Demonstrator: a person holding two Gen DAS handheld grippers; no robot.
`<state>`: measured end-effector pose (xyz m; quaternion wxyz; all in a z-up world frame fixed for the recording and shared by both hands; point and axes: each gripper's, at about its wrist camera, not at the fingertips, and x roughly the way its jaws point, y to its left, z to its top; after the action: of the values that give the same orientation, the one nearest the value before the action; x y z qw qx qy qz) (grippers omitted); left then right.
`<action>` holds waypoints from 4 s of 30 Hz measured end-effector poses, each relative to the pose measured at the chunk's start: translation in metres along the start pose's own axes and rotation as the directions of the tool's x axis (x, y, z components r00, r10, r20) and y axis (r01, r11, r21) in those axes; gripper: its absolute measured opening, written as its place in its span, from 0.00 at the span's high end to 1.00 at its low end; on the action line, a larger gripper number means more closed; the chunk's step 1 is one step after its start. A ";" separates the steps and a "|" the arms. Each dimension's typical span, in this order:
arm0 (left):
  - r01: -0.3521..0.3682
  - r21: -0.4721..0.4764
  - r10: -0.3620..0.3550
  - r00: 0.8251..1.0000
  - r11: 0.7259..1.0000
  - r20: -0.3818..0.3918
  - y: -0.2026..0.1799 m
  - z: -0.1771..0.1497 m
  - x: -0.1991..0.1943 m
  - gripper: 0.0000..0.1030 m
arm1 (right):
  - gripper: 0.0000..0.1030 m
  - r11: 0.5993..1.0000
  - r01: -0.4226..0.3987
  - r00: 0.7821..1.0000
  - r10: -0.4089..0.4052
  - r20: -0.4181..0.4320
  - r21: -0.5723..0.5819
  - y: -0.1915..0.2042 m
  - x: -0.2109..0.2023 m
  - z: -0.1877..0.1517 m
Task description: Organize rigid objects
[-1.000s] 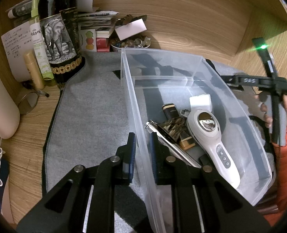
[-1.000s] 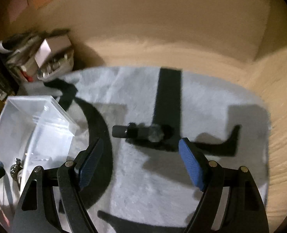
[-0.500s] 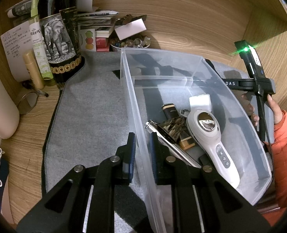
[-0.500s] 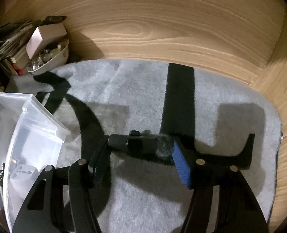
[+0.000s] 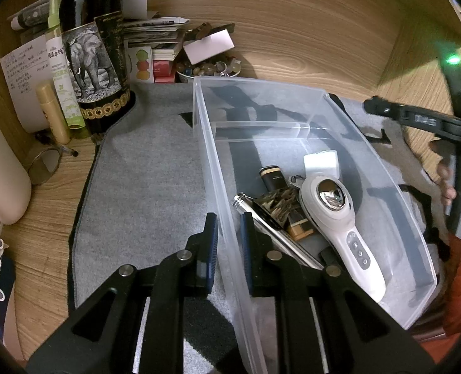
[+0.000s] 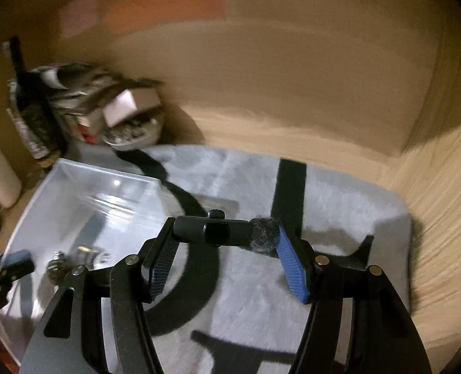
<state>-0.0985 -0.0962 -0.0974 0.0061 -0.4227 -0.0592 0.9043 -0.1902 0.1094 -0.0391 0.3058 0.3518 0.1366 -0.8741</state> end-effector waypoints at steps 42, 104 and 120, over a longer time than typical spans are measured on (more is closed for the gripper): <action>0.001 -0.003 -0.001 1.000 1.000 -0.004 0.002 0.003 -0.001 0.87 | 0.19 0.964 -0.162 0.987 0.155 -0.051 -0.212 0.106 0.009 -0.008; -0.019 0.044 -0.010 0.814 0.999 0.581 -0.082 -0.033 -0.166 0.00 | 0.00 0.999 0.040 0.897 -0.032 0.441 -0.008 0.041 -0.186 -0.088; -0.017 0.043 -0.011 0.820 0.999 0.572 -0.084 -0.032 -0.163 0.00 | 0.00 0.999 0.038 0.899 -0.027 0.438 -0.016 0.042 -0.185 -0.087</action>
<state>0.0273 -0.0197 0.0158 -0.0035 -0.1317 -0.0367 0.9906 -0.0132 0.1975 0.0264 0.3184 0.1406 0.0810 -0.9340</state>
